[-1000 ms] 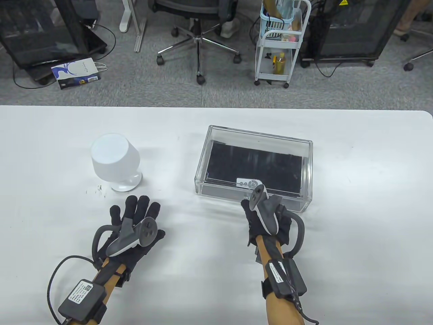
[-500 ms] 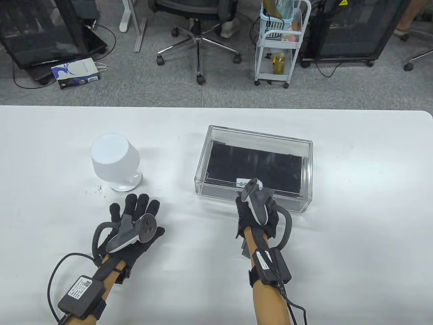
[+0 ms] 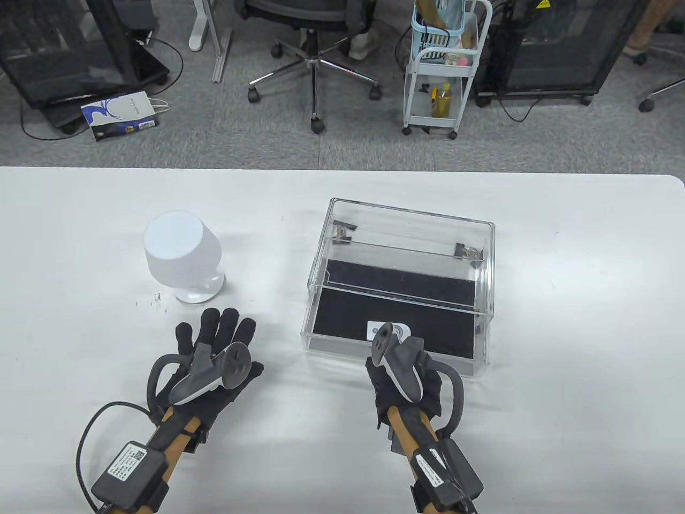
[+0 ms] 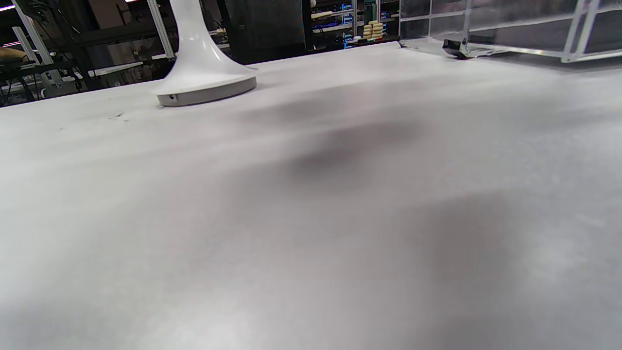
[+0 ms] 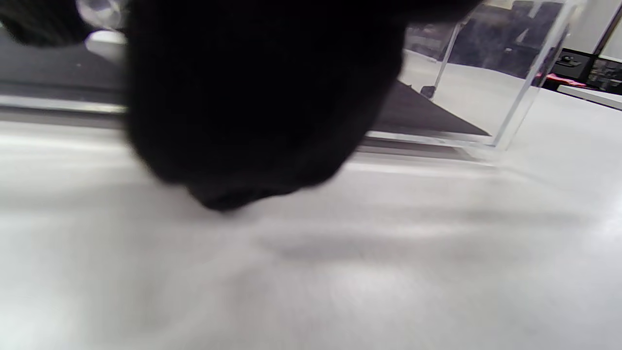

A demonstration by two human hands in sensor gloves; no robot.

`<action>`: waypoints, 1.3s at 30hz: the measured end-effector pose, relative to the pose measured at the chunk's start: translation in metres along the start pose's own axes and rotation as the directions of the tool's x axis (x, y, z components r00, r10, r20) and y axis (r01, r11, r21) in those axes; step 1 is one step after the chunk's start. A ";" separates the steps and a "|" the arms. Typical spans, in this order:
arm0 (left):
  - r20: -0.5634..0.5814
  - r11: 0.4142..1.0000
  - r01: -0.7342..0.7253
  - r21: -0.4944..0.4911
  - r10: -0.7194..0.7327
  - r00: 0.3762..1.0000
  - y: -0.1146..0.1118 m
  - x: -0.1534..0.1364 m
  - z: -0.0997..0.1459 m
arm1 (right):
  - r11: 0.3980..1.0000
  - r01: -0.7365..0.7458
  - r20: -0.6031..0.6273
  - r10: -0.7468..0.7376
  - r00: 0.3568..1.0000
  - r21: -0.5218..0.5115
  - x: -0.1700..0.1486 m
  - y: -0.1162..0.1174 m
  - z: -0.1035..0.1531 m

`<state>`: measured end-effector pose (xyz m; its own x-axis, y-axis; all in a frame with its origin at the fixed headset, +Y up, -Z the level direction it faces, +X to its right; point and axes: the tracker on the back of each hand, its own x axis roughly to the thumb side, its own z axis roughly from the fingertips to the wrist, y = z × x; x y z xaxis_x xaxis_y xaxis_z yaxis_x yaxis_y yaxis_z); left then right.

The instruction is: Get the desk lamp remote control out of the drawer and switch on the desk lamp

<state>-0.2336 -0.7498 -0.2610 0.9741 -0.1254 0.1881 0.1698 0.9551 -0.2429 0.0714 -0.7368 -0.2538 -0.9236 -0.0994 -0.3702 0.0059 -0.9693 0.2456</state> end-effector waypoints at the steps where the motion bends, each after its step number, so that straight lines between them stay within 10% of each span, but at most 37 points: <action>1: 0.000 1.000 0.002 0.000 -0.002 1.000 0.000 0.000 0.000 | 1.000 -0.007 0.011 0.007 1.000 -0.007 -0.001 -0.001 0.003; 11: 0.001 1.000 0.018 -0.016 -0.017 1.000 -0.004 0.001 -0.002 | 0.946 0.108 0.183 -0.053 0.982 -0.305 0.003 -0.085 0.021; 24: -0.007 0.999 0.016 -0.050 -0.017 1.000 -0.010 -0.005 -0.008 | 0.982 -0.005 0.119 -0.018 0.993 0.188 0.026 -0.051 -0.060; 39: -0.009 0.997 0.016 -0.074 -0.017 1.000 -0.011 -0.005 -0.009 | 0.961 -0.080 0.082 0.060 0.995 0.266 0.034 -0.030 -0.085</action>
<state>-0.2388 -0.7619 -0.2681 0.9724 -0.1443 0.1832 0.1964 0.9303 -0.3099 0.0727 -0.7306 -0.3501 -0.9500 -0.1382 -0.2799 -0.0230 -0.8633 0.5041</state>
